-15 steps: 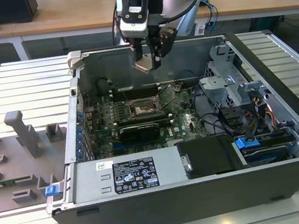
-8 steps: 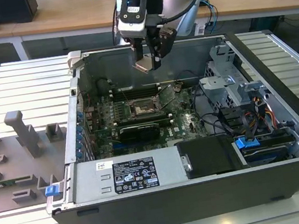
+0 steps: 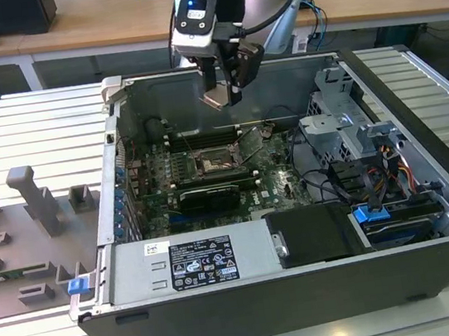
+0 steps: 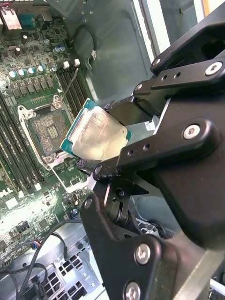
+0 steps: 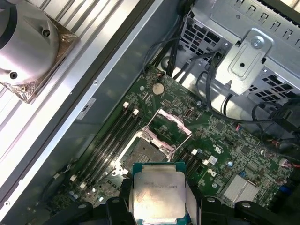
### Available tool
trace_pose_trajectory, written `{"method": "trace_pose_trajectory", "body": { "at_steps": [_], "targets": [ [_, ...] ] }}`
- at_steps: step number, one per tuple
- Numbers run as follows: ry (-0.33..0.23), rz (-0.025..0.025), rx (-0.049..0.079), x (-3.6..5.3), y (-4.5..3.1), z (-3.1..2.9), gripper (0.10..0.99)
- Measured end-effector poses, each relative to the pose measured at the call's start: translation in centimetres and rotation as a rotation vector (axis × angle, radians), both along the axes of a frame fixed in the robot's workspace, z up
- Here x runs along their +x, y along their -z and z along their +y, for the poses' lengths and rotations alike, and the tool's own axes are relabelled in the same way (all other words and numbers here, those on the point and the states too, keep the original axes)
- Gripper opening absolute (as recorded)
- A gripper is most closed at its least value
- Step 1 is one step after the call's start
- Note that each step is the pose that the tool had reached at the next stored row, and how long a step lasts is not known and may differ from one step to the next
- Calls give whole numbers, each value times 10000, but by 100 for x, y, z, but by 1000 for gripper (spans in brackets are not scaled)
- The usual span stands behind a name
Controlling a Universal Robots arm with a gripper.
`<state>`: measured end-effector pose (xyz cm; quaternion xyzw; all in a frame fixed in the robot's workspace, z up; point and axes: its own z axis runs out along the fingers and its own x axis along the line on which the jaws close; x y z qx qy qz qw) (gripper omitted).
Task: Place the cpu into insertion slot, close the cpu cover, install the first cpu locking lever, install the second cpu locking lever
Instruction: 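Place the cpu into insertion slot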
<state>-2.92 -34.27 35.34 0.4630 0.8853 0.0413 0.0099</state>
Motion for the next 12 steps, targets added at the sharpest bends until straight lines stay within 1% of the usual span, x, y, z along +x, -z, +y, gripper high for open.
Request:
{"method": "trace_pose_trajectory", "body": {
  "at_steps": [12],
  "targets": [
    [721, 0, 0, 0, 2, 0, 533]
  ]
}}
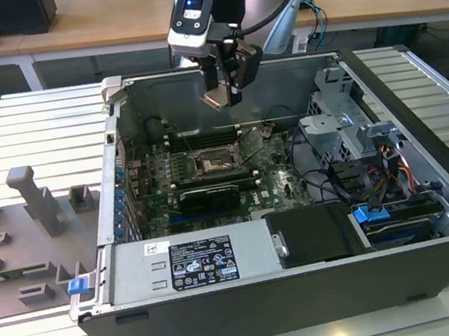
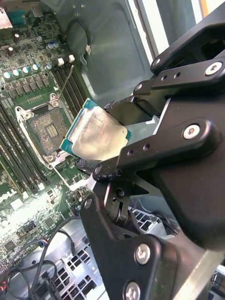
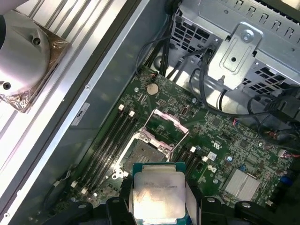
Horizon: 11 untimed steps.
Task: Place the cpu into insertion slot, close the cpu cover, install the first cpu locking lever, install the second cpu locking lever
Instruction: 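Place the cpu into insertion slot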
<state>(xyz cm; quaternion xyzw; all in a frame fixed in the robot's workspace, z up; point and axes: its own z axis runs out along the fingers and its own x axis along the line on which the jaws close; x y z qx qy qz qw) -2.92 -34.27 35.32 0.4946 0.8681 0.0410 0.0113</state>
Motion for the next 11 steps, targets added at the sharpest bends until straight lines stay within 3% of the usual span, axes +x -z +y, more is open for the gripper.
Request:
{"method": "trace_pose_trajectory", "body": {
  "at_steps": [11],
  "targets": [
    [601, 0, 0, 0, 2, 0, 533]
  ]
}}
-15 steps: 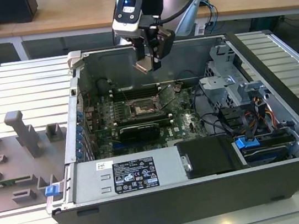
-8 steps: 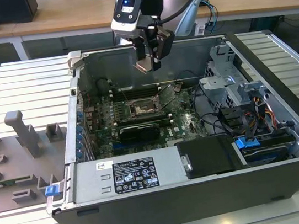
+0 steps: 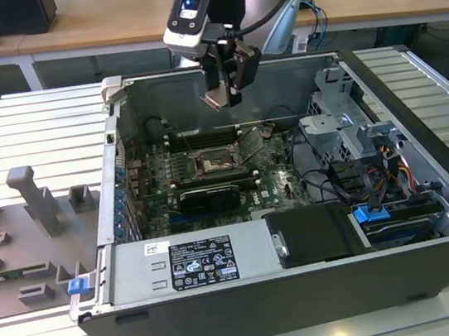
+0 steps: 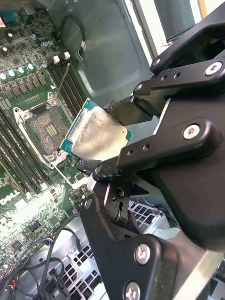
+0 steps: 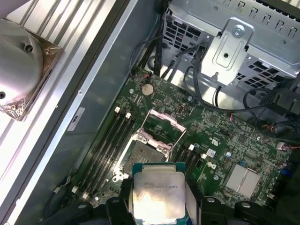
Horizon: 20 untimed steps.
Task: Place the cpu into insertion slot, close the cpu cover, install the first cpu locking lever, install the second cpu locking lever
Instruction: 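Place the cpu into insertion slot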
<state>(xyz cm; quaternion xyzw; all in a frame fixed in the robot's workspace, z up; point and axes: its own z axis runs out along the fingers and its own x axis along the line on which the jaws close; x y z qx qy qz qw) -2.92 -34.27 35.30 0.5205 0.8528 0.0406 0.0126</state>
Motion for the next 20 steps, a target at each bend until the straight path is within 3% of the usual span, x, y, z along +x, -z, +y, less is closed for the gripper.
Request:
{"method": "trace_pose_trajectory", "body": {
  "at_steps": [20],
  "targets": [
    [1036, -1, 0, 0, 6, 0, 533]
  ]
}}
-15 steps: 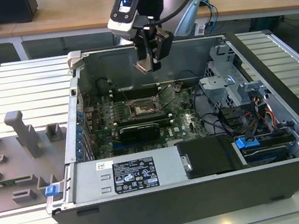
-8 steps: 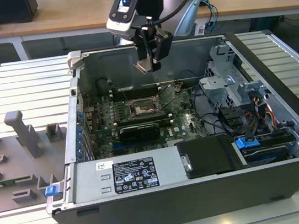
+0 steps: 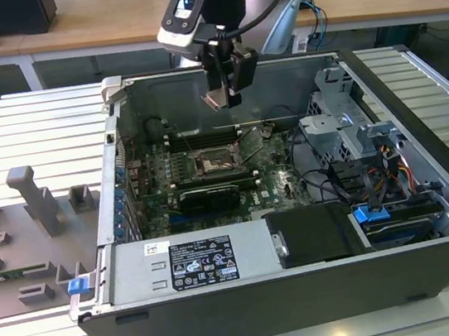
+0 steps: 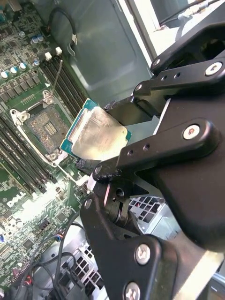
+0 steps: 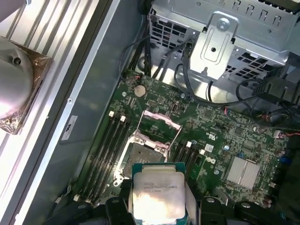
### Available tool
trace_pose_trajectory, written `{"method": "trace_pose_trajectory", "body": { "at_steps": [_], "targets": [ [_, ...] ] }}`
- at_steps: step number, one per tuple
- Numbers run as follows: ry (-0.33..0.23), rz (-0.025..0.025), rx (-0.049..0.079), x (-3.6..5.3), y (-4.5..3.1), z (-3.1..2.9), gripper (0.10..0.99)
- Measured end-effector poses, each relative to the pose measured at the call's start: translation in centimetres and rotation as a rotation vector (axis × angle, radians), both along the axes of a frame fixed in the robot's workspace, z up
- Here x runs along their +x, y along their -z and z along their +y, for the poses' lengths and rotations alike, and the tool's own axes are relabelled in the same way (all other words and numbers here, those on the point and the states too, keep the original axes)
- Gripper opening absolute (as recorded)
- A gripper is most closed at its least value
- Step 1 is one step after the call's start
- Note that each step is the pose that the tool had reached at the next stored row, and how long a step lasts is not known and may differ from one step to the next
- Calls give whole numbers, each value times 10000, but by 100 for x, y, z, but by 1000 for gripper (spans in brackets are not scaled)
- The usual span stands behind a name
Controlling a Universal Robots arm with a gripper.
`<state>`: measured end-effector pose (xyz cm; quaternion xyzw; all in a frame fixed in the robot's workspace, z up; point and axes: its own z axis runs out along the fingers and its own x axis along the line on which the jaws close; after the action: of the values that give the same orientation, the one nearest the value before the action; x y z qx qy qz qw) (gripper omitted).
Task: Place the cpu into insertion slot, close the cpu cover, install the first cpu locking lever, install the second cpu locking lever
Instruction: 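Place the cpu into insertion slot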
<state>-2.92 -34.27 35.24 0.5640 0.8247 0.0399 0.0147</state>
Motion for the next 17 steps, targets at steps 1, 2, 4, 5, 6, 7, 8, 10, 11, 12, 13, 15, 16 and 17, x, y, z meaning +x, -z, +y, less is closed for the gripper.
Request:
{"method": "trace_pose_trajectory", "body": {
  "at_steps": [1, 2, 4, 5, 6, 7, 8, 10, 11, 12, 13, 15, 16, 17],
  "targets": [
    [75, 0, -2, 0, 1, 0, 533],
    [170, 0, -4, 0, 3, 0, 533],
    [410, 8, -5, 0, 10, 0, 533],
    [591, 19, -7, 0, 15, 0, 533],
    [977, 25, -7, 0, 34, 0, 533],
    [1187, 25, -7, 0, 46, 0, 533],
    [1349, 25, -6, 0, 55, 0, 533],
    [1487, 24, -5, 0, 69, 0, 533],
    [1533, 25, -6, 0, 78, 1, 533],
    [1566, 24, -5, 0, 87, 2, 533],
    [1599, 25, -5, 0, 99, 2, 533],
    [1629, 25, -7, 0, 124, 2, 533],
    [1632, 24, -25, 0, 136, 2, 533],
    [1631, 23, -32, 0, 144, 2, 533]
  ]
}}
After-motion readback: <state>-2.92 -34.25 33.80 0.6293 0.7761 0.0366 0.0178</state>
